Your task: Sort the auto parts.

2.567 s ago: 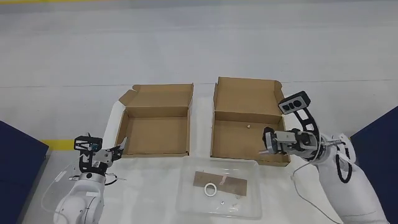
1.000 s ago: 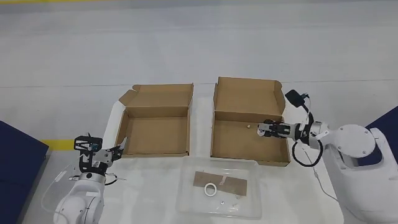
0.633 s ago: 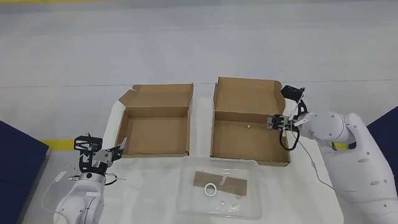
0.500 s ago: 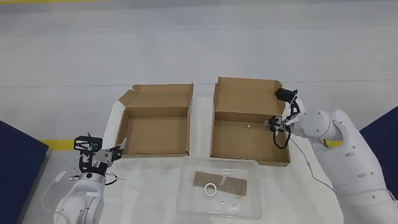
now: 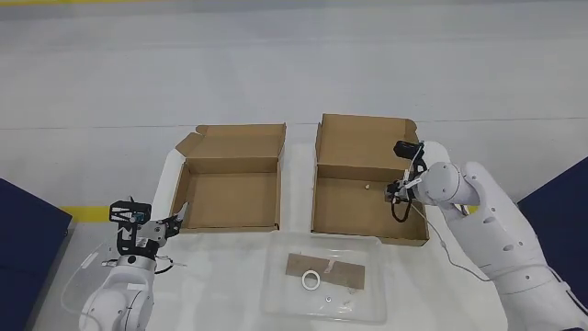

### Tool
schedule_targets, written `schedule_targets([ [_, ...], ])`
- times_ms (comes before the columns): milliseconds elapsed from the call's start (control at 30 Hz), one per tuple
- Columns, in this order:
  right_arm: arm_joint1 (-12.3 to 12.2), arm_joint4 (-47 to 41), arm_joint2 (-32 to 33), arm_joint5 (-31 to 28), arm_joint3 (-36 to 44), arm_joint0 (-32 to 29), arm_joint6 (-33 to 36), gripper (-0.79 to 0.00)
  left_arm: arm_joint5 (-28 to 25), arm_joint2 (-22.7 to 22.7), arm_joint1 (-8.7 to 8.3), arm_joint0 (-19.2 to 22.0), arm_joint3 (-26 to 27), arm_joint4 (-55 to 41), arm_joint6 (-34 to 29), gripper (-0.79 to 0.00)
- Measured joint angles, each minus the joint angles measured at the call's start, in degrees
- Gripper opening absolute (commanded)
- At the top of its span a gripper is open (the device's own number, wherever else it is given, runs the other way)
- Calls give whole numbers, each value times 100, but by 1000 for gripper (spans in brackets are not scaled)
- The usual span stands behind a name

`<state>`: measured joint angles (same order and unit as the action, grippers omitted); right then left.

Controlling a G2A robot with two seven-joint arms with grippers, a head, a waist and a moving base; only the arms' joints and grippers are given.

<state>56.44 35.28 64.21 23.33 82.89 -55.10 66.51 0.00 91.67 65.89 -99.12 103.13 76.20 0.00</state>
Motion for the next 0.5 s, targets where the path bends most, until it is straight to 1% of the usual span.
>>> schedule_targets([
  [67,0,22,-13,-6,-7,-15,-23,-785,0,0,0,0,0,0,0,0],
  [167,21,364,-181,71,-89,-49,-219,-785,0,0,0,0,0,0,0,0],
  [300,99,714,-492,257,-376,165,-157,-785,0,0,0,0,0,0,0,0],
  [500,250,839,-889,281,-954,523,-25,-785,0,0,0,0,0,0,0,0],
])
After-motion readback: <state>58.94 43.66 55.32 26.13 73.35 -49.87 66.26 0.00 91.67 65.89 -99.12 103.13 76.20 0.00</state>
